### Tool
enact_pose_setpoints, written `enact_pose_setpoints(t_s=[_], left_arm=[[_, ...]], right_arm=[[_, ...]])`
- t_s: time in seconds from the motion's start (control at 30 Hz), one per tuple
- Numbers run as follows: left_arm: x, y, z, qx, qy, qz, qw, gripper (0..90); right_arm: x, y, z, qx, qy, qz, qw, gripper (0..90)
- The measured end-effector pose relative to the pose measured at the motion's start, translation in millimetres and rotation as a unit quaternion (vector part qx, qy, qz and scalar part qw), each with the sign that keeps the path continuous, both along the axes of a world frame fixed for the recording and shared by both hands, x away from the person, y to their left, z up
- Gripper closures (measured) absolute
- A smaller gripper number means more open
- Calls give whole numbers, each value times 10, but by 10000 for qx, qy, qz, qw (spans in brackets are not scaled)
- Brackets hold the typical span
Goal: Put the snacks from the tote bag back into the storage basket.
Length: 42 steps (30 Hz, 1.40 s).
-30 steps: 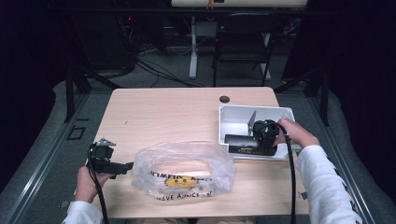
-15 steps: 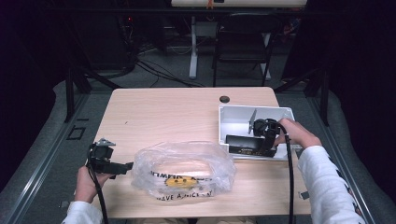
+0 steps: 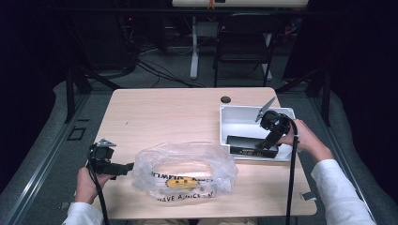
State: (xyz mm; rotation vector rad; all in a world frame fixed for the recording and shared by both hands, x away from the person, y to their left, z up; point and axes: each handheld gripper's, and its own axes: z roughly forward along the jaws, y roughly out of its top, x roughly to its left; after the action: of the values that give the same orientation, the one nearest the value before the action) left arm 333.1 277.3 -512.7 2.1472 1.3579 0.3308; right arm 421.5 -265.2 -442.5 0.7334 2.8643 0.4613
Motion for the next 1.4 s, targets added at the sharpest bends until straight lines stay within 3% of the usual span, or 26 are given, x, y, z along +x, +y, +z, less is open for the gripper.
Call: enact_pose_setpoints(t_s=[0.1, 0.17, 0.43, 0.8, 1.03, 1.1, 1.3, 1.4], left_arm=[[0, -3, 0, 12, 2, 1, 10000, 0], [1, -7, -1, 1, 7, -3, 10000, 0], [-6, -8, 5, 0, -29, 4, 10000, 0], [-7, -13, 4, 12, -20, -15, 10000, 0], [-4, -8, -4, 31, 28, -3, 10000, 0], [-4, -4, -1, 27, 32, -6, 10000, 0], [4, -7, -6, 41, 22, -21, 10000, 0], [13, -12, -13, 68, 28, -11, 10000, 0]], right_arm=[[-130, 15, 55, 34, -103, -335, 9994, 109], [-212, 12, 96, 196, -164, -574, 9980, 109], [-583, 19, 147, 554, -443, -976, 9927, 116], [-988, 79, -184, 712, -452, -1317, 9877, 122], [-1120, 44, -443, 897, -307, -1617, 9823, 123], [-1156, 28, -520, 863, -267, -1657, 9820, 124], [-1308, 2, -713, 937, -498, -1765, 9786, 130], [-1324, -17, -775, 828, -426, -1803, 9792, 131]])
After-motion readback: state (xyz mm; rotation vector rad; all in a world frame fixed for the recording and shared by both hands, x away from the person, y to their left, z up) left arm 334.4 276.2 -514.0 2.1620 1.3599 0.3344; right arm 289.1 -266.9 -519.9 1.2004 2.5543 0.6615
